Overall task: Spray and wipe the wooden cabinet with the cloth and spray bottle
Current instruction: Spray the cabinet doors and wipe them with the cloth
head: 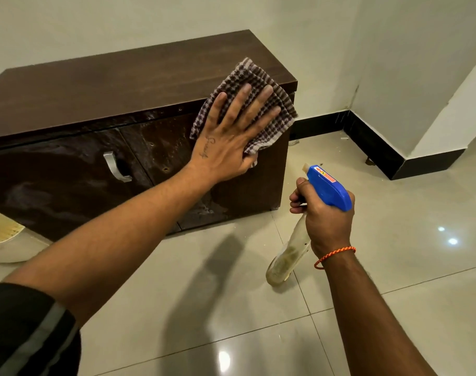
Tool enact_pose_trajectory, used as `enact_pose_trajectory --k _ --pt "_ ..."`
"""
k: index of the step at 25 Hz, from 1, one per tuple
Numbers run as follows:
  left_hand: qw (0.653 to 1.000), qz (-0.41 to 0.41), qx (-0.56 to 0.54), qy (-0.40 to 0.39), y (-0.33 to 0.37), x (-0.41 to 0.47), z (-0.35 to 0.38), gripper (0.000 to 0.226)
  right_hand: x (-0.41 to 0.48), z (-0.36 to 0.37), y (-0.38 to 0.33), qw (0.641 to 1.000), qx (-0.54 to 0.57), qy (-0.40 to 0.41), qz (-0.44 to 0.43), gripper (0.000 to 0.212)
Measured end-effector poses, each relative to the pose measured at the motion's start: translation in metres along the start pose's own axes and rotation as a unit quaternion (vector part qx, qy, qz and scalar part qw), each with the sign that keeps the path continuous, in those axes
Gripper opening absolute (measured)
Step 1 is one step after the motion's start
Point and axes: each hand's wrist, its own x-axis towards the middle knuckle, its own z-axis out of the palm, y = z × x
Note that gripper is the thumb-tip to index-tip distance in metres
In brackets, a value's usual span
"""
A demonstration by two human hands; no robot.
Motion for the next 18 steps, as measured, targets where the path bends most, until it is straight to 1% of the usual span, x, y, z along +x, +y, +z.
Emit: enact_pose_trajectory --k 3,8,10,13,15,18 --pt "1.000 0.013 -0.009 -0.006 0.020 -0.004 0.020 0.080 0.002 -0.005 0.003 1.000 -0.001 0.009 0.007 0.018" --pt "0.988 0.141 0.022 -0.054 0.074 -0.043 0.081 0.081 0.008 -0.013 0.010 1.000 0.016 0.020 0.018 0.018" --pt "0.978 0.186 0.042 -0.081 0.098 -0.066 0.107 0.083 0.010 -0.016 0.016 0.999 0.013 0.020 0.023 0.017" --pt "0.956 0.251 0.087 -0.128 0.125 -0.097 0.136 0.077 0.011 -0.020 0.024 1.000 0.000 0.020 0.024 0.015" --pt "0.942 0.273 0.106 -0.162 0.137 -0.112 0.147 0.076 0.013 -0.022 0.028 0.999 -0.002 0.021 0.027 0.015" --pt "0.936 0.276 0.118 -0.184 0.140 -0.114 0.148 0.079 0.015 -0.022 0.033 0.999 -0.006 0.020 0.034 0.014"
